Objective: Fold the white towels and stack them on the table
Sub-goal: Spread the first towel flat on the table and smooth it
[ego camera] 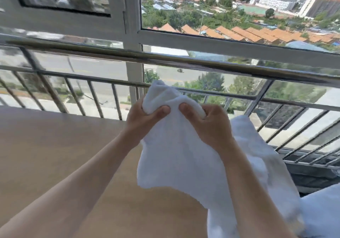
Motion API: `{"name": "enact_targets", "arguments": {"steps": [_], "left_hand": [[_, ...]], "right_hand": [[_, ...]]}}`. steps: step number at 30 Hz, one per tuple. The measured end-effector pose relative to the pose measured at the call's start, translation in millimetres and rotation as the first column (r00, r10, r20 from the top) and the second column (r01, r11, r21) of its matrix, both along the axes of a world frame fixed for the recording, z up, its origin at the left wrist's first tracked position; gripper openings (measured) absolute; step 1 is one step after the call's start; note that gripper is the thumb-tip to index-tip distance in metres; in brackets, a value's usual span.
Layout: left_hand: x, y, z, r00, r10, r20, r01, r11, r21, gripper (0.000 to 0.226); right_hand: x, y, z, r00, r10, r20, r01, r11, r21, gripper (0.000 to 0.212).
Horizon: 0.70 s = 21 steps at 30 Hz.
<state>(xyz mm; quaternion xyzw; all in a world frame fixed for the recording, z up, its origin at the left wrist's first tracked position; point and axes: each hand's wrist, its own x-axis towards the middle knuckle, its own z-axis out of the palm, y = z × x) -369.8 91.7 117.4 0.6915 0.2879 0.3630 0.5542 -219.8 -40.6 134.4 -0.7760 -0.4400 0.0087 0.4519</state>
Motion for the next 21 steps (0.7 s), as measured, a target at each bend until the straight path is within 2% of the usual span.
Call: {"name": "enact_targets", "arguments": {"steps": [4,9,15,21], "left_hand": [[-110.9,25.0,1.4,0.998,0.054,0.024,-0.054,0.999,-0.007,0.027],[-215.7,58.6,-13.0,0.984,0.165,-0.063,-0.165,0.986,0.0,0.05],[-300.2,114.0,-45.1,0.946,0.277,-0.169,-0.285,0.958,-0.025,0.034],[-359.7,192.0,-78.5,0.871,0.391,-0.298,-0.421,0.906,-0.039,0.043]], "right_hand": [[-91.4,40.1,2.8,0.991,0.119,0.062,-0.117,0.992,-0.036,0.056],[-173.1,95.7,-14.9,0.968,0.252,-0.017,-0.252,0.961,-0.116,0.066],[-247.2,175.7,-61.5,0.927,0.348,-0.142,-0.371,0.907,-0.198,0.069],[-304.4,273.3,-99.0,0.903,0.396,-0.167,-0.426,0.88,-0.212,0.071]]}}
